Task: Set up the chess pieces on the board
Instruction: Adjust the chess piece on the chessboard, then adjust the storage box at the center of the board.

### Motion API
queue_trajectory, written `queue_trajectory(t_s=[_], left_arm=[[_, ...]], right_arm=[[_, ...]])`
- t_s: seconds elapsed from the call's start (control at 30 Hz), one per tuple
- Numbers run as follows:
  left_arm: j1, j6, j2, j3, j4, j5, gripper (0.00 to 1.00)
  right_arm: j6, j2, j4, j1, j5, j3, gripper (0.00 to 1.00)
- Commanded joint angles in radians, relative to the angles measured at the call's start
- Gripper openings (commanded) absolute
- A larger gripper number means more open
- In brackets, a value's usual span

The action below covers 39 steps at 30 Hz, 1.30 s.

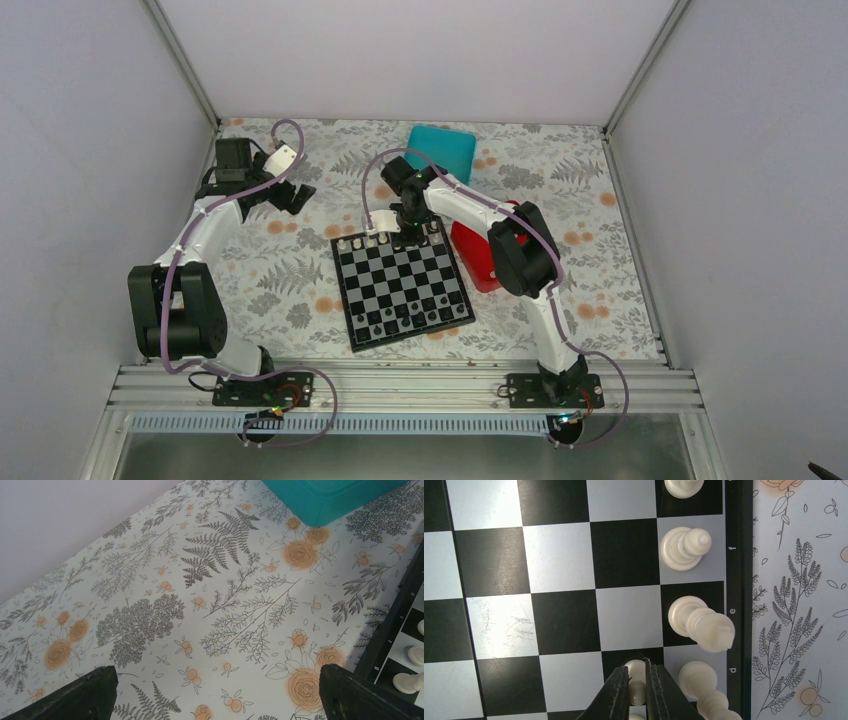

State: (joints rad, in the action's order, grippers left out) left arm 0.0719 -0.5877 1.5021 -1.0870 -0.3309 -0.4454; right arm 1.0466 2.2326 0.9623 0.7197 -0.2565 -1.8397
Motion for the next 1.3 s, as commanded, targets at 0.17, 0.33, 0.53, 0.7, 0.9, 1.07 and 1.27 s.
queue_trajectory(t_s=[0.17, 0.33, 0.53, 0.7, 0.9, 1.07, 1.27], left_arm=[[0.004, -0.004, -0.028, 0.007, -0.005, -0.029, 1.0], [0.006, -0.005, -0.026, 0.008, -0.005, -0.028, 1.0], [0.008, -0.003, -0.023, 0.01, 0.0, -0.024, 1.0], [0.01, -0.005, -0.026, 0.011, -0.001, -0.026, 1.0], [0.011, -0.004, -0.022, -0.008, -0.009, -0.027, 1.0], [0.012, 0.005, -0.013, -0.021, -0.006, -0.034, 1.0], [0.011, 0.01, 0.008, -0.048, -0.011, -0.013, 1.0]], right_arm=[[-0.001, -0.006, 0.022, 0.007, 0.022, -0.001, 0.12], [-0.002, -0.017, 0.017, 0.006, 0.023, -0.001, 0.17], [0.0, -0.04, 0.015, 0.004, -0.002, -0.001, 0.2], [0.003, -0.072, 0.055, 0.004, -0.022, -0.029, 0.21], [0.012, -0.172, 0.148, -0.02, -0.039, -0.111, 0.24], [0.023, -0.302, 0.17, -0.114, 0.007, -0.061, 0.31], [0.029, -0.438, 0.145, -0.308, 0.1, 0.093, 0.38]])
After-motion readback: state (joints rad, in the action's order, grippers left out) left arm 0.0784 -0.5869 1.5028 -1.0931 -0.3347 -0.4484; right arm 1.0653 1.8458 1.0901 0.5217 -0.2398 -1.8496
